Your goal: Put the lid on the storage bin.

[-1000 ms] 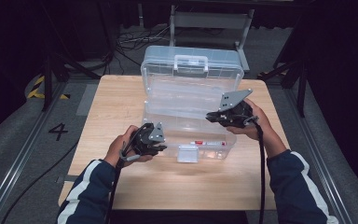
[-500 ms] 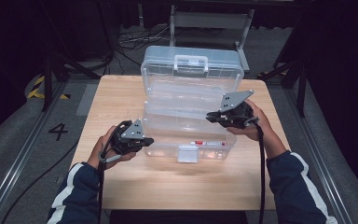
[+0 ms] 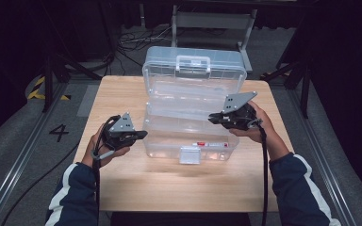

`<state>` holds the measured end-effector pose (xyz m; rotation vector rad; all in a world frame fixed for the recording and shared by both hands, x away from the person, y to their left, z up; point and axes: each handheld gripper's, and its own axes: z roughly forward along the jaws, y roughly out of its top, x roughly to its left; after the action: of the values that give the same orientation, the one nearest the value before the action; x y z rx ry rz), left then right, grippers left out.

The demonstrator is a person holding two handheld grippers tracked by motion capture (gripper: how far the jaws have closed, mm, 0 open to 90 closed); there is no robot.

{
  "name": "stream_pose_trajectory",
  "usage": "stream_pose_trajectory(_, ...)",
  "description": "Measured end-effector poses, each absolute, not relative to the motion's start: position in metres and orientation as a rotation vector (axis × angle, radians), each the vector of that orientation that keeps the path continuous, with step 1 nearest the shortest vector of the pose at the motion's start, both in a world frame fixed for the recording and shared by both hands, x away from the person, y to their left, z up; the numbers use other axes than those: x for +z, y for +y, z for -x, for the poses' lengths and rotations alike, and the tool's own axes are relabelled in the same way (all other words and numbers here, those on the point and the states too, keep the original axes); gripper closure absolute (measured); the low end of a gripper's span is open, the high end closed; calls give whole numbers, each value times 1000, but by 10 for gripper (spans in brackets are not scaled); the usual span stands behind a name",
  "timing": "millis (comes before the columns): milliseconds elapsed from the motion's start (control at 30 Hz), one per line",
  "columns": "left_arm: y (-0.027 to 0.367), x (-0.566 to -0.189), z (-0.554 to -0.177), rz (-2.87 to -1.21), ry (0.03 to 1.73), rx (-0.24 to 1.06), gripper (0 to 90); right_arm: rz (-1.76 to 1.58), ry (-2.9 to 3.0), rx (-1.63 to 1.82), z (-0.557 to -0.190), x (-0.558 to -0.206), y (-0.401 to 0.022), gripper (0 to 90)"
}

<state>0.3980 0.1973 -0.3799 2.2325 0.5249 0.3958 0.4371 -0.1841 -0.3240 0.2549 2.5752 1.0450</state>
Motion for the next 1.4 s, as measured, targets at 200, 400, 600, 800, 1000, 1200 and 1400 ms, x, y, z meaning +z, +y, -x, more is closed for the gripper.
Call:
stream_pose_trajectory(200,208,-374,-407,-2162,590,432,900,-256,2570,1047,-437,-324,-184,833)
stream_pose_trajectory(400,217,-366,-422,-2099,659,475,900,-259,2572,1045,-437,-325,-183,832)
stream_pose_trajectory(600,218,-356,-430,-2036,663,511,900,-260,2565,1051,-436,-325,-183,829)
stream_pose_trajectory(800,212,-343,-437,-1998,651,528,900,-261,2566,1049,-436,-326,-184,829)
stream_pose_trajectory(1000,206,-332,-446,-1968,646,533,900,-259,2565,1051,-435,-326,-184,829)
stream_pose_trajectory(1200,197,-322,-457,-1953,643,546,900,-257,2568,1052,-434,-327,-184,829)
stream_pose_trajectory(1400,189,-316,-466,-1949,648,563,900,-261,2566,1053,-433,-328,-184,829)
